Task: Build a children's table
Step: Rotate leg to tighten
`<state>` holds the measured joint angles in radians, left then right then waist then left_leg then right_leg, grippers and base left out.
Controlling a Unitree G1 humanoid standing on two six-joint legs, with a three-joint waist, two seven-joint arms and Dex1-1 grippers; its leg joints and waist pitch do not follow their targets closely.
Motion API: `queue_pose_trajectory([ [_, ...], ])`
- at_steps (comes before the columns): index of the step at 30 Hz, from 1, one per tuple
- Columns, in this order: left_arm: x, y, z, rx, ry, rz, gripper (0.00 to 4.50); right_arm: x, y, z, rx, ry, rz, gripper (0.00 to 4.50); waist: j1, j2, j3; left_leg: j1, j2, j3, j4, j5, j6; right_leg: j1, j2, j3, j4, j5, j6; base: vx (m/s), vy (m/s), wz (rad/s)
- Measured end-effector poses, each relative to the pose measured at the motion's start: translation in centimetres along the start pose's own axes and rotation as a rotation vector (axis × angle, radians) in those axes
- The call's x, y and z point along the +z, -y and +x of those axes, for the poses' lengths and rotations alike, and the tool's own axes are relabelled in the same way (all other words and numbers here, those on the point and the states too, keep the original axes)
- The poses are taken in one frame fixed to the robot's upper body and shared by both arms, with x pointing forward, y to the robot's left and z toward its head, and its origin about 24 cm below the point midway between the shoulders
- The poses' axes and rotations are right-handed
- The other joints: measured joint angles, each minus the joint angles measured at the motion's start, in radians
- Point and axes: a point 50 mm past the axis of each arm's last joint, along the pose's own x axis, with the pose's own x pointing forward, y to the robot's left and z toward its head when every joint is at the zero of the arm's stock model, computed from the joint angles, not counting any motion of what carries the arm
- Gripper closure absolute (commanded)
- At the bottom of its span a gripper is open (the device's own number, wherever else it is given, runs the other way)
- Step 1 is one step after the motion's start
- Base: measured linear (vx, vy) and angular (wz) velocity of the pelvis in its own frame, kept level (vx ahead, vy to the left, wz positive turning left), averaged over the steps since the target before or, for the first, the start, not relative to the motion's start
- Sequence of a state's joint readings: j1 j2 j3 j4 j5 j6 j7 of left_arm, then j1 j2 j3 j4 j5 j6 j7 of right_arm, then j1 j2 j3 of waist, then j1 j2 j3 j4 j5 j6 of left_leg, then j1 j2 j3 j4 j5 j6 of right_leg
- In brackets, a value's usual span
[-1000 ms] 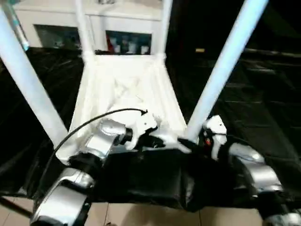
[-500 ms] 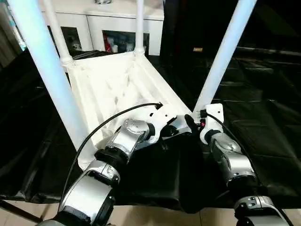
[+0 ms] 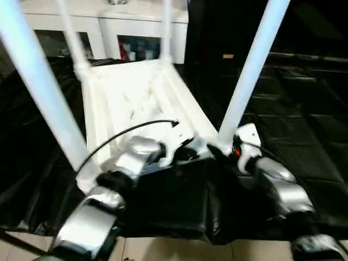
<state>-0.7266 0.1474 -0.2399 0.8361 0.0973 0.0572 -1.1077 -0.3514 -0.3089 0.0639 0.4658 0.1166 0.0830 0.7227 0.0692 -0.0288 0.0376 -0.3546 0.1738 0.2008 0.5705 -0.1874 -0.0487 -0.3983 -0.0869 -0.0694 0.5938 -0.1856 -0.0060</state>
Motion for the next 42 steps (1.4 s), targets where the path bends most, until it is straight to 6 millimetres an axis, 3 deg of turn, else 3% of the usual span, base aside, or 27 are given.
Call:
queue_pose_trajectory([
  [6, -0.4, 0.3, -1.1, -0.104, -0.006, 0.014, 4.50, -0.1, 0.1, -2.0, 0.154, -0.025, -0.040, 0.55, 0.018, -0.001, 0.001, -0.003, -0.001, 0.001, 0.000, 0.000, 0.001, -0.002, -0.002, 0.000, -0.001, 0.002, -0.004, 0.000, 0.000, 0.00],
  [9, -0.6, 0.3, -1.5, -0.120, -0.009, 0.014, 4.50, 0.0, 0.1, -2.6, 0.210, -0.045, -0.047, 0.55, 0.019, -0.001, 0.002, -0.004, -0.001, 0.001, 0.000, 0.001, 0.003, -0.003, -0.002, -0.001, 0.000, 0.002, -0.003, 0.000, 0.000, 0.00],
  [21, -0.7, 0.3, -1.9, -0.123, -0.012, 0.020, 4.50, -0.1, -0.4, -2.4, 0.245, -0.042, -0.042, 1.64, 0.018, -0.005, 0.003, -0.004, -0.001, 0.001, 0.000, 0.000, 0.002, -0.003, -0.002, -0.001, 0.001, 0.002, -0.003, 0.000, 0.000, 0.00],
  [26, -0.8, 0.4, -2.1, -0.118, -0.013, 0.023, 4.50, -0.2, -0.6, -2.2, 0.241, -0.035, -0.025, 1.76, 0.017, -0.005, 0.004, -0.003, -0.001, 0.001, 0.000, 0.001, 0.002, -0.003, -0.002, -0.001, 0.001, 0.002, -0.003, 0.000, 0.000, 0.00],
  [36, 0.7, -0.5, 1.7, 0.164, -0.011, -0.017, 4.50, -0.6, 0.1, 1.5, -0.268, 0.013, 0.174, 1.78, -0.009, -0.014, 0.002, 0.001, -0.001, 0.001, 0.006, 0.000, 0.001, 0.003, -0.002, 0.000, 0.001, 0.001, -0.001, 0.000, 0.000, 0.00],
  [42, 1.1, -0.6, 2.3, 0.209, -0.005, -0.014, 4.50, 0.0, -0.6, 3.0, -0.411, 0.031, 0.220, 1.78, -0.013, -0.013, 0.001, 0.001, -0.001, 0.001, 0.003, 0.000, 0.000, 0.002, -0.002, 0.000, 0.001, 0.001, -0.001, 0.000, 0.000, 0.00],
])
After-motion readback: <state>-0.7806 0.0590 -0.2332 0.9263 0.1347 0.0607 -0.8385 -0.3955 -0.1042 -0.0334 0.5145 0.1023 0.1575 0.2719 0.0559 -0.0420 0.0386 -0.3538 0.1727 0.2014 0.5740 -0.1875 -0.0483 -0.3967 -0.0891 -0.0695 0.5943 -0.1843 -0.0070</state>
